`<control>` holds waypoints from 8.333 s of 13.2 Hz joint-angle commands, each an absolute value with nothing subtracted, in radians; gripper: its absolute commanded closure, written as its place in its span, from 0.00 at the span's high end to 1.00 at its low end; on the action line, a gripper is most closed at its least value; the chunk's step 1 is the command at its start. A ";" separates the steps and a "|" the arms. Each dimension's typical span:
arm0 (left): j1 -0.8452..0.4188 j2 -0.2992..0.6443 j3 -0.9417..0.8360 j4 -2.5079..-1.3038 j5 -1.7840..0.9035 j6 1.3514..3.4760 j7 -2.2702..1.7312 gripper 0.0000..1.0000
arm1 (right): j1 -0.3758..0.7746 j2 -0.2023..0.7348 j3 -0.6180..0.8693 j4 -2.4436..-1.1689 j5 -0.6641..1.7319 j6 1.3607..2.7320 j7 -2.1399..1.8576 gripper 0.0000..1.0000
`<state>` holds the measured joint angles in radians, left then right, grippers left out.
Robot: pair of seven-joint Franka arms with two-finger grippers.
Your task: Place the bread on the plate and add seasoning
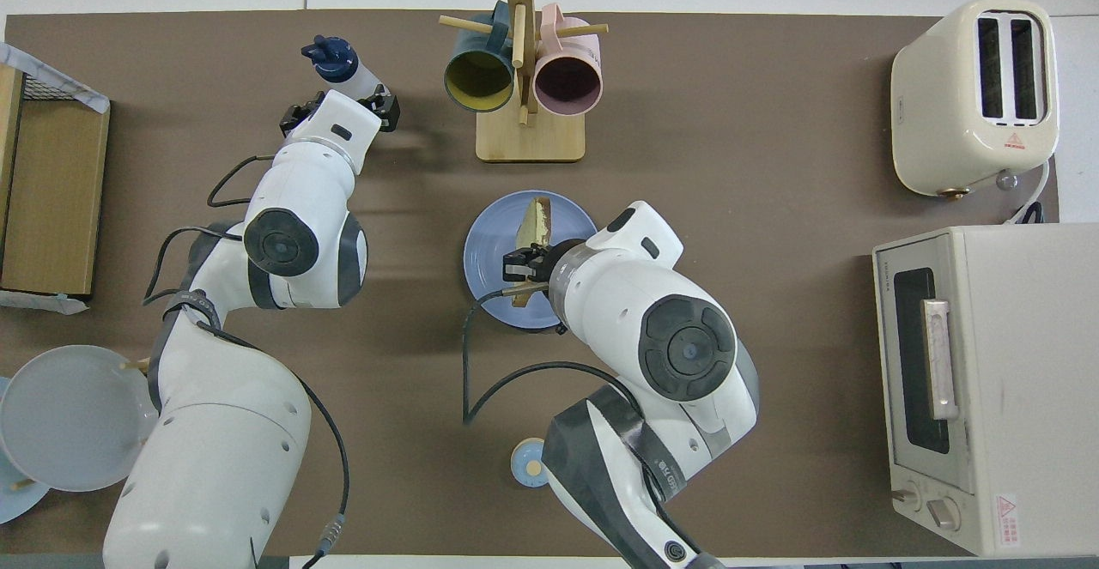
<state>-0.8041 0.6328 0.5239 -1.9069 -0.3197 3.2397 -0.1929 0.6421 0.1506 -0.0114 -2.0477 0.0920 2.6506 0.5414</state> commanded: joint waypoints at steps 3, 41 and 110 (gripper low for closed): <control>-0.810 0.653 0.528 -1.885 -0.333 3.214 -0.198 0.09 | 0.641 0.129 -0.012 -2.137 0.110 2.734 0.453 0.00; -0.742 -0.213 0.419 -1.940 -0.077 1.774 0.828 0.00 | 0.558 0.141 -0.014 -1.589 0.550 1.937 0.560 1.00; -0.739 -0.319 0.279 -2.108 -0.055 1.809 0.936 0.00 | 0.658 0.078 -0.009 -1.686 0.739 2.287 0.718 0.00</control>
